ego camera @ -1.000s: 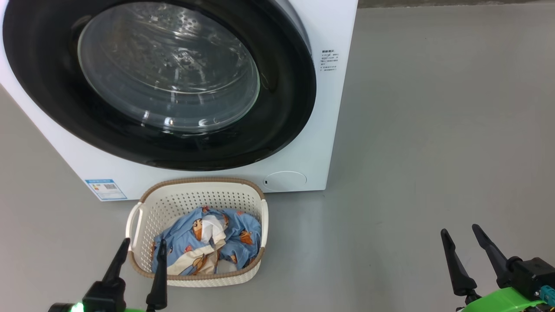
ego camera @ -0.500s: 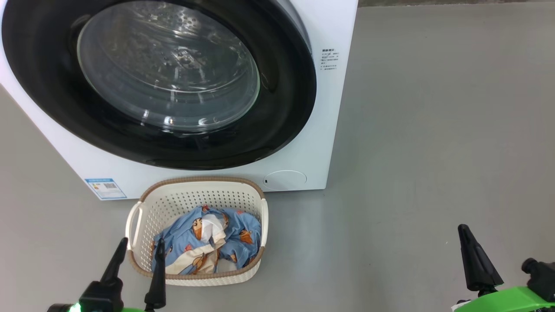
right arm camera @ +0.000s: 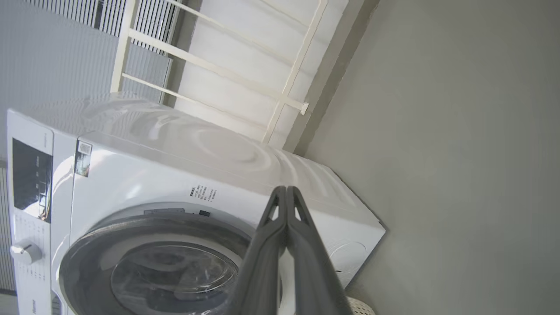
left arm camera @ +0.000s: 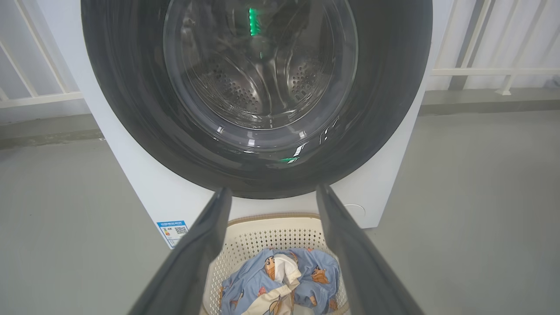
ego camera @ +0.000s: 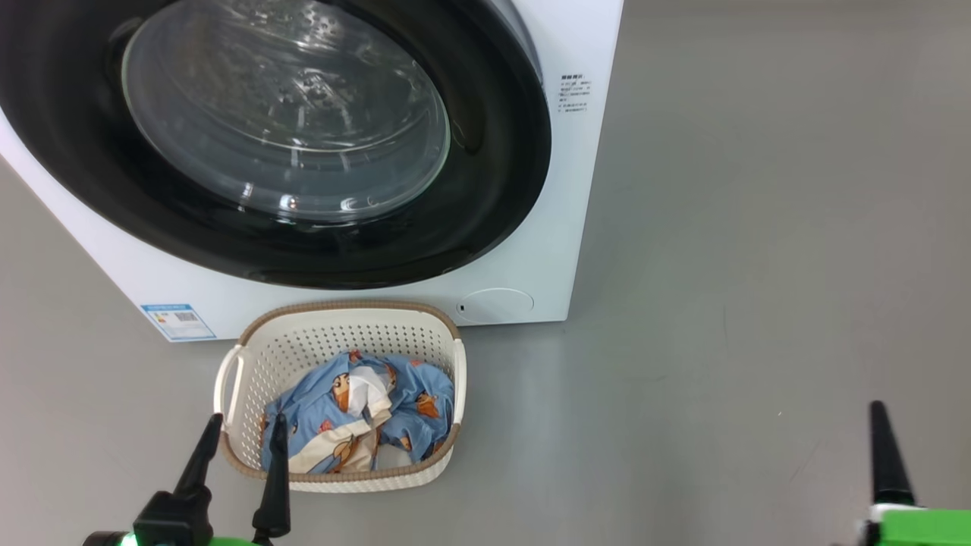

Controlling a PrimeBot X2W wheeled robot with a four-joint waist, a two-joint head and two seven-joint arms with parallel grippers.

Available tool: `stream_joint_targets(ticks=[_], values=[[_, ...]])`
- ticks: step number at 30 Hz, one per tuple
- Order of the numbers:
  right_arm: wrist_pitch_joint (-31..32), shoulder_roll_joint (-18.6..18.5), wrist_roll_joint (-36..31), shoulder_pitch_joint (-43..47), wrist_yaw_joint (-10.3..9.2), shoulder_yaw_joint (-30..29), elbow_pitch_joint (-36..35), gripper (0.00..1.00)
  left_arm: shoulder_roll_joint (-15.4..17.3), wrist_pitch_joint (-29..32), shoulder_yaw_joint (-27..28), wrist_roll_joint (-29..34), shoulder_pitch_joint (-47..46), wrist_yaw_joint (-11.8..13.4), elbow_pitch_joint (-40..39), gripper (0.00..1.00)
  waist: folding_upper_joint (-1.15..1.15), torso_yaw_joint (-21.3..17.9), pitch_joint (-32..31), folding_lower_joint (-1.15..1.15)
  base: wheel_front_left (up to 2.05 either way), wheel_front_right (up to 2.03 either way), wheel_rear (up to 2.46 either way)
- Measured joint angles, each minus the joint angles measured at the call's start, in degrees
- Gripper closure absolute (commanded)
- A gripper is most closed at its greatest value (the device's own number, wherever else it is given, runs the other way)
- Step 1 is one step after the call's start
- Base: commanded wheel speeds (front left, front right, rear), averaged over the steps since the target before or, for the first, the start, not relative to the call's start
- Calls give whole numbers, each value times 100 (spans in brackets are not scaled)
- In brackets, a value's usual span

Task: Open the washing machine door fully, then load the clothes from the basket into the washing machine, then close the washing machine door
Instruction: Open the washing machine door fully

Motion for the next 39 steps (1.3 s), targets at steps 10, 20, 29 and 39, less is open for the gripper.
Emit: stream_joint_targets(ticks=[10, 20, 29, 39], values=[[1202, -305, 2138, -304, 0, -860, 89, 100, 1, 0, -133, -37, -3, 7, -62, 0, 0, -39, 316, 0, 0, 0, 0], [3179, -393, 2481, -1475, -1, -2091, 896, 100, 0, 0, -196, -132, -217, 119, -211, 0, 0, -91, 960, 0, 0, 0, 0], [4172, -557, 2179, -2721, -1, -2362, 1147, 100, 1, 0, -152, -112, -510, 218, -522, 0, 0, -61, 1677, 0, 0, 0, 0], [4718, -675, 1678, -4009, -1, -2325, 869, 100, -1, 0, -363, -104, -753, 405, -688, 0, 0, 62, 2350, 0, 0, 0, 0]])
